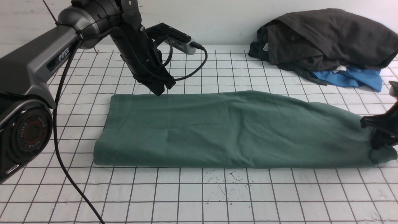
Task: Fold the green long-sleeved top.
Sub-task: Use the right arm to clamp the right edge of the fabric, then use the right arm to drag the right edge of the fabric to the left and folds it over the left edge
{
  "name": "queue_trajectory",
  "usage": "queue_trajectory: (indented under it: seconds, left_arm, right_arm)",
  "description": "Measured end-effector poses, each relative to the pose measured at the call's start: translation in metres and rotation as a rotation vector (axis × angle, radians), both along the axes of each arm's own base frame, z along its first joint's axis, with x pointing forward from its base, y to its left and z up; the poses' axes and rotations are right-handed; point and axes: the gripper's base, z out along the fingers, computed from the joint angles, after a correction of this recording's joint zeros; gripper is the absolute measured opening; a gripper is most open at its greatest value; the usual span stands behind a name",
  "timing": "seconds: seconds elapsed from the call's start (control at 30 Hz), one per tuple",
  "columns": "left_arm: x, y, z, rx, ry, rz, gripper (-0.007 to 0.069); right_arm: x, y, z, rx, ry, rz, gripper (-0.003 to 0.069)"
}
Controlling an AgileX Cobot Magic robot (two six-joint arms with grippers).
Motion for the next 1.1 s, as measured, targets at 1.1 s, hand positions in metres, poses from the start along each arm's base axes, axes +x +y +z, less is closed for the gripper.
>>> queue_trajectory:
  seconds: [1.1]
  left_arm:
    - [-0.166, 0.063, 0.265, -0.031, -0.616, 0.171, -0.0007]
  right_arm:
    - [-0.009, 0.341, 0.145, 0.188, -0.377, 0.790, 0.0051]
